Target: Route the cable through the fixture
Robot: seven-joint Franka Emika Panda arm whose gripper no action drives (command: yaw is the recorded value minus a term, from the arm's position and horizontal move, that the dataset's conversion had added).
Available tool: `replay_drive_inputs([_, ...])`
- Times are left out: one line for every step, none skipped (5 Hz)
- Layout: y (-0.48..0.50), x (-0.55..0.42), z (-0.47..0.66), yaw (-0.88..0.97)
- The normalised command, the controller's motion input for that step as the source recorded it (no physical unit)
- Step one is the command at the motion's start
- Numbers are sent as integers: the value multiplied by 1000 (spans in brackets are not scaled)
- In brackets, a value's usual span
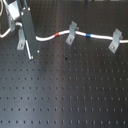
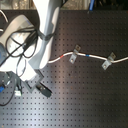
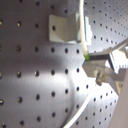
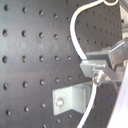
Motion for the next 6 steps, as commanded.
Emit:
replay_drive_inputs([117, -111, 5, -26])
replay_drive_inputs([125, -119, 101, 0])
replay_drive_inputs([179, -172, 407, 0])
replay_drive_inputs([95, -169, 355, 0])
replay_drive_inputs([-4, -242, 458, 0])
replay_drive_inputs([-29, -88, 1, 46])
